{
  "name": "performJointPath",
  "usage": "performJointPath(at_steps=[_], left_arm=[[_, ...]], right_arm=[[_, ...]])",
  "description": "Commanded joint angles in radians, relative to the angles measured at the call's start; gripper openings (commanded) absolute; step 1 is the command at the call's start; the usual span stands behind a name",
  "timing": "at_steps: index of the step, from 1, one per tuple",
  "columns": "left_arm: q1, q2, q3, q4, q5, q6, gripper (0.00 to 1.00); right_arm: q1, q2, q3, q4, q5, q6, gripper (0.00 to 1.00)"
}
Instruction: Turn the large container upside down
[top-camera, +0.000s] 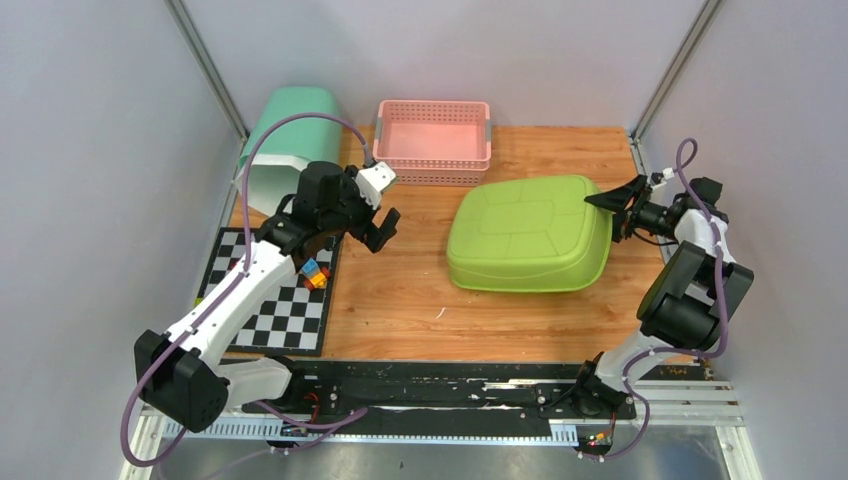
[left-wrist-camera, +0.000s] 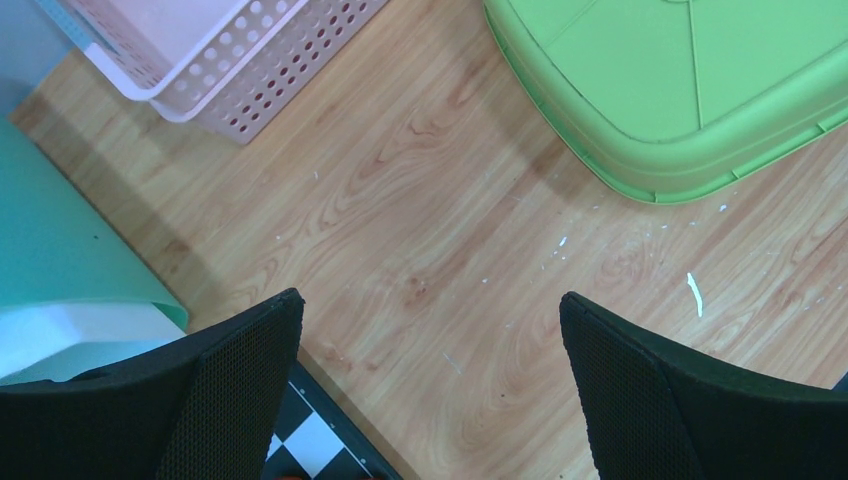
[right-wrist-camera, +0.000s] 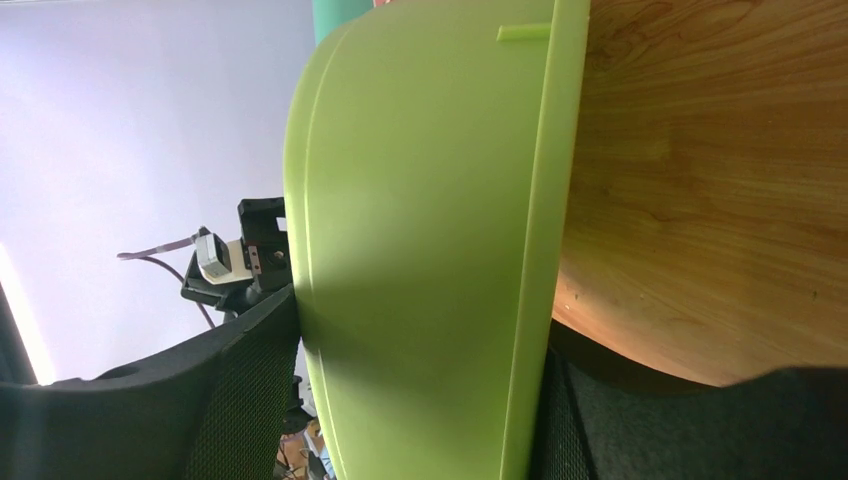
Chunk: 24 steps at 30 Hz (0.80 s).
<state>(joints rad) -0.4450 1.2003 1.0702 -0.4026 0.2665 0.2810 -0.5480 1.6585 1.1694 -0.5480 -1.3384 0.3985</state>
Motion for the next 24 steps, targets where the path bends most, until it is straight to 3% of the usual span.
performJointPath(at_steps=[1,11,24], left_arm=[[-0.008,-0.008,-0.034,0.044,-0.007,0.011,1.0],[-0.008,-0.002,-0.057,0.07,0.008,0.005,1.0],[-0.008,0.161,0.031,0.108,0.048,-0.081,1.0]], right_arm=[[0.023,0.042,0.017,0.016,0.193,-0.099,0.69],[0.039,0.087,0.03,0.037,0.207,-0.115,0.71],[0.052,0.104,0.03,0.056,0.216,-0.123,0.77]])
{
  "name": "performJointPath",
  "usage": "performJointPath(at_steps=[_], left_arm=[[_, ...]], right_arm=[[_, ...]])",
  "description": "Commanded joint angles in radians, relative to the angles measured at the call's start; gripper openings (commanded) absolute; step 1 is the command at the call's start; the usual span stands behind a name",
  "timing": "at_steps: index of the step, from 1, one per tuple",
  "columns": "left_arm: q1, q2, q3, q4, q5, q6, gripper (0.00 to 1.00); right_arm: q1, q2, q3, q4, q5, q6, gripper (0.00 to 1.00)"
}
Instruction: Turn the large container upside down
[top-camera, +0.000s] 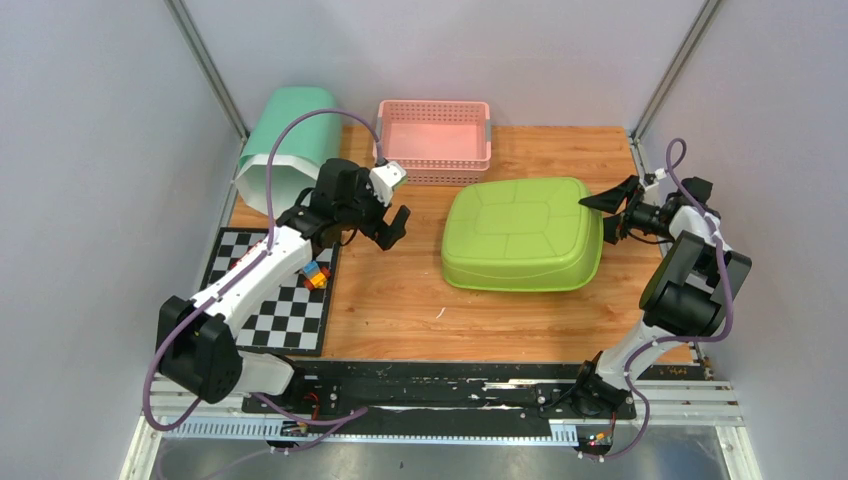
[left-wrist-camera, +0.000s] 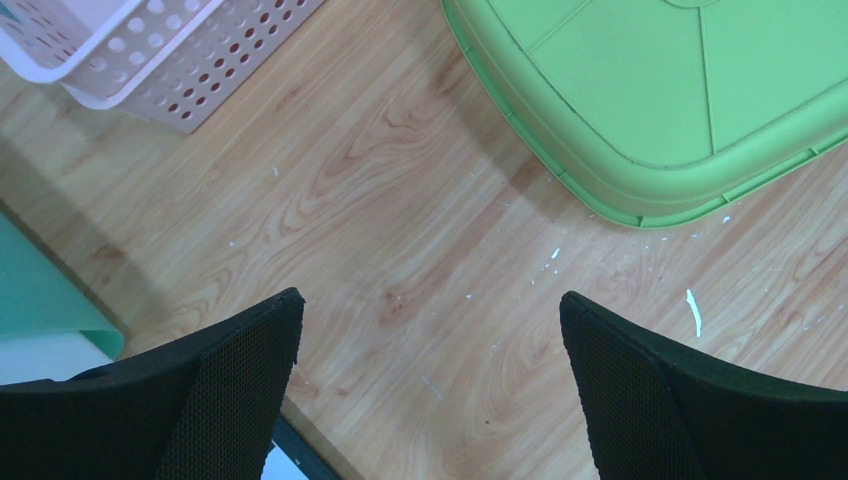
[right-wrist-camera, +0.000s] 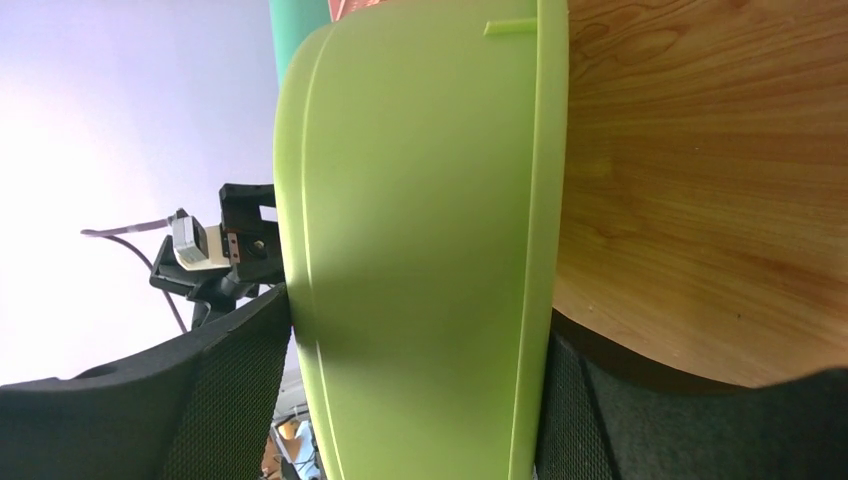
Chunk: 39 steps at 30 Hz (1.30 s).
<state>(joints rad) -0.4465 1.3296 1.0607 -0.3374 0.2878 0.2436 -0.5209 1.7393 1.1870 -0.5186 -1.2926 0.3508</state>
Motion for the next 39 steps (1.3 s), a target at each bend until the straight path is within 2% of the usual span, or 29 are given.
performJointPath(at_steps=[1,13,39], left_arm=[[-0.006,0.036,0.041,0.056,0.027,-0.051,1.0],[-0.006,0.067,0.017,0.13,0.004,-0.087,1.0],[-0.006,0.022,-0.039,0.158,-0.008,-0.084,1.0]], right_arm=[[0.027,0.026,0.014,0.028,0.174,-0.076,0.77],[0.039,0.093,0.041,0.078,0.191,-0.09,0.78],[0.04,0.24,0.083,0.106,0.266,-0.169,0.8]])
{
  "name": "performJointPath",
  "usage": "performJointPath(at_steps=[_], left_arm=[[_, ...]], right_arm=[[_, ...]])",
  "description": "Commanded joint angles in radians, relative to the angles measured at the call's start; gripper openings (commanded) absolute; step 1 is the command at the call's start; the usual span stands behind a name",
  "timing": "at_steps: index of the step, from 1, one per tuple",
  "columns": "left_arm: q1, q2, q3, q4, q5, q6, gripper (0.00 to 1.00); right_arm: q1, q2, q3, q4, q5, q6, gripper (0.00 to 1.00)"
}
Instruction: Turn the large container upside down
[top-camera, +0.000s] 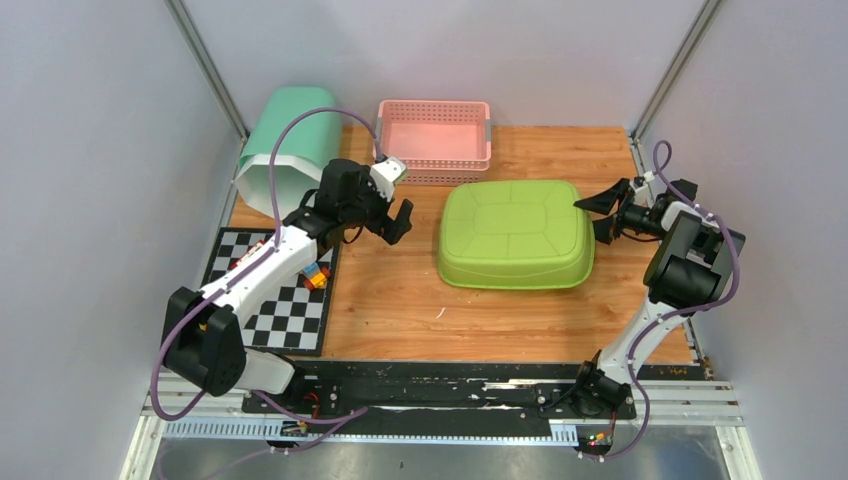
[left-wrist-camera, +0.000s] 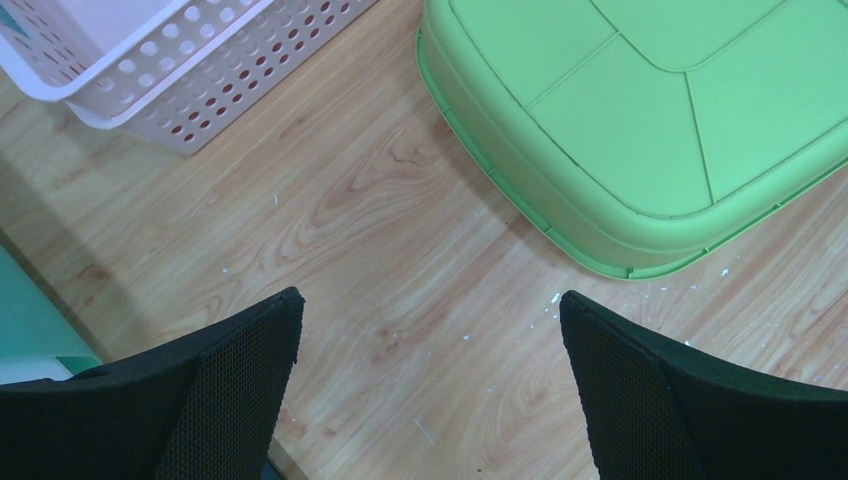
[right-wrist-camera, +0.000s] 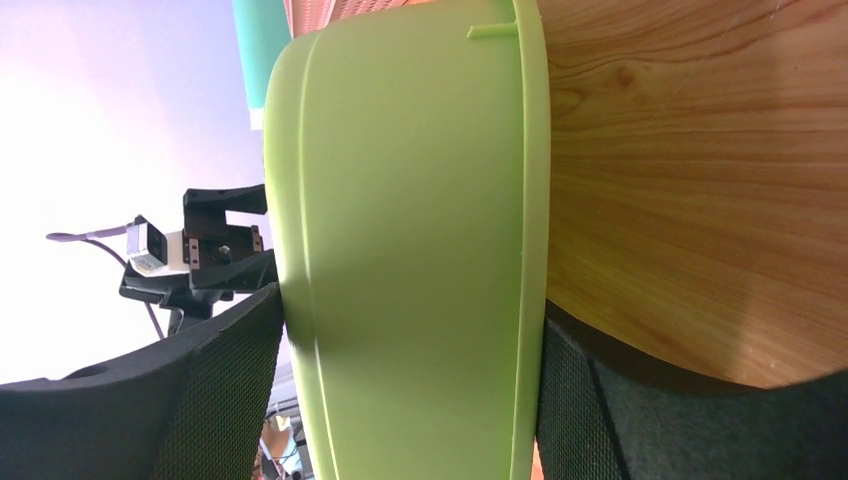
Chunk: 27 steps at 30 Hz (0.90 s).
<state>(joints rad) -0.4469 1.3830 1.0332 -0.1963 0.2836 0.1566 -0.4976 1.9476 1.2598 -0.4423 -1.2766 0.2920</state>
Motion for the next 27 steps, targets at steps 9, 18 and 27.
performJointPath(at_steps=[9,18,27], left_arm=[[-0.006,-0.076,-0.023,-0.012,-0.015,0.045,1.0],[-0.006,-0.087,-0.05,0.005,-0.006,0.046,1.0],[-0.006,-0.083,-0.058,0.014,-0.001,0.041,1.0]], right_arm=[[0.042,0.05,-0.007,0.021,0.257,-0.142,0.82],[0.048,0.07,-0.005,0.004,0.32,-0.148,0.82],[0.047,0.078,0.012,-0.036,0.405,-0.167,0.83]])
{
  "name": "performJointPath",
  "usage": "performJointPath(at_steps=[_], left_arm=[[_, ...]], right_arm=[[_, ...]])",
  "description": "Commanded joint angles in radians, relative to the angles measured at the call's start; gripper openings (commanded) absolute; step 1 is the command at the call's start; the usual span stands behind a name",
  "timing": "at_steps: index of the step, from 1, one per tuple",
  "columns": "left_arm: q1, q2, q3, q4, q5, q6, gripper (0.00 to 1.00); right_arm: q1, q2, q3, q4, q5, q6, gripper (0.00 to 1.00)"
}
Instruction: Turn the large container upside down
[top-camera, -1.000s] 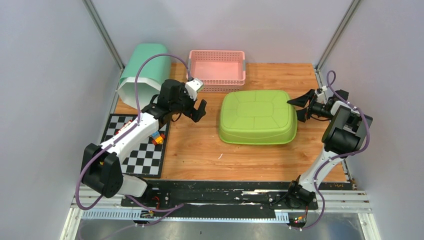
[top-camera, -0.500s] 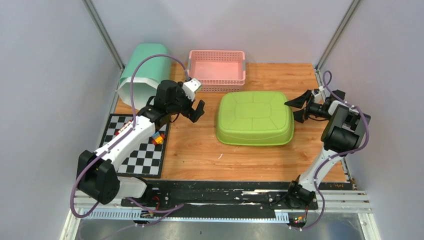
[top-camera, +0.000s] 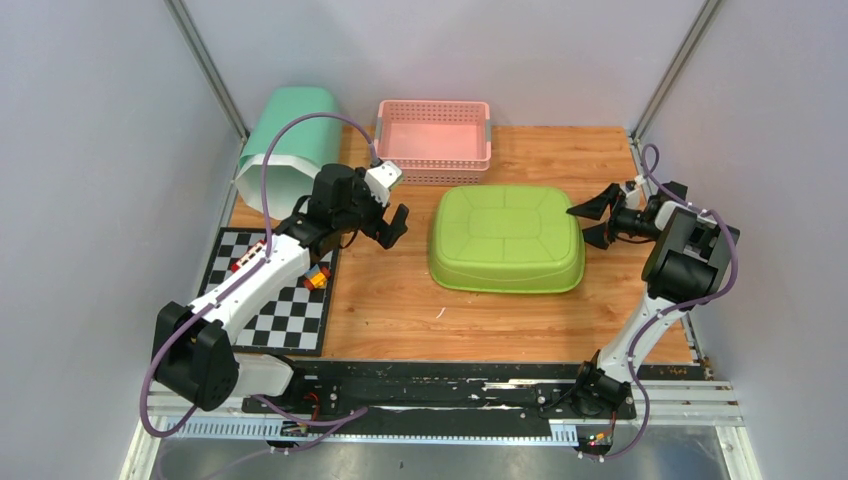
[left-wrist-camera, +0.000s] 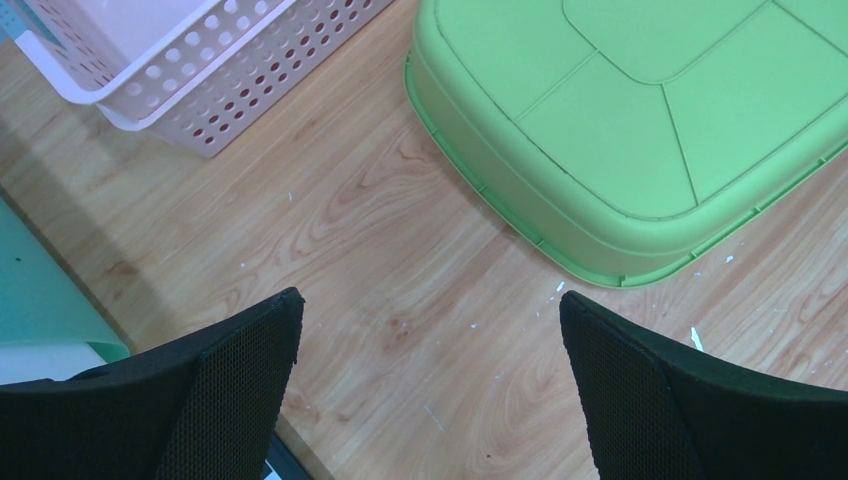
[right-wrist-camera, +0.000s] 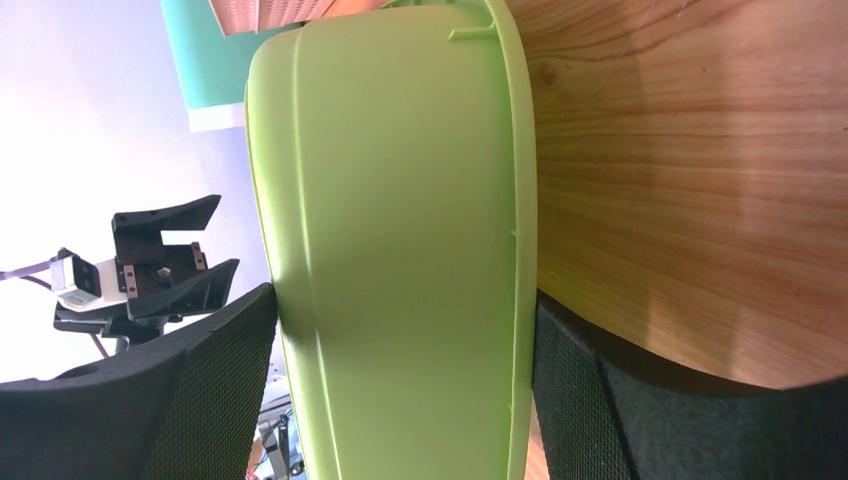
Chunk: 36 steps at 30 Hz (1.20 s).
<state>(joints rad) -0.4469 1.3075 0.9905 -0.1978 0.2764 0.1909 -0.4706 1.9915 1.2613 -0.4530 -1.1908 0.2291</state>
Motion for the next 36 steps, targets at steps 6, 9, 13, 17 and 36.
performJointPath(at_steps=[6,9,13,17,36], left_arm=[[-0.006,-0.011,-0.018,0.013,0.01,0.01,1.0],[-0.006,-0.013,-0.016,0.011,0.01,0.011,1.0],[-0.006,-0.016,-0.015,0.009,0.01,0.012,1.0],[-0.006,-0.022,-0.014,0.005,0.008,0.014,1.0],[-0.006,-0.204,-0.024,-0.167,-0.052,0.209,1.0]], right_arm=[[0.021,0.043,0.018,-0.034,0.338,-0.115,0.85],[0.021,0.037,0.022,-0.039,0.348,-0.122,0.87],[0.021,0.024,0.027,-0.045,0.351,-0.129,0.88],[0.02,-0.002,0.032,-0.055,0.363,-0.136,0.88],[0.121,-0.356,0.131,-0.166,0.5,-0.327,0.89]])
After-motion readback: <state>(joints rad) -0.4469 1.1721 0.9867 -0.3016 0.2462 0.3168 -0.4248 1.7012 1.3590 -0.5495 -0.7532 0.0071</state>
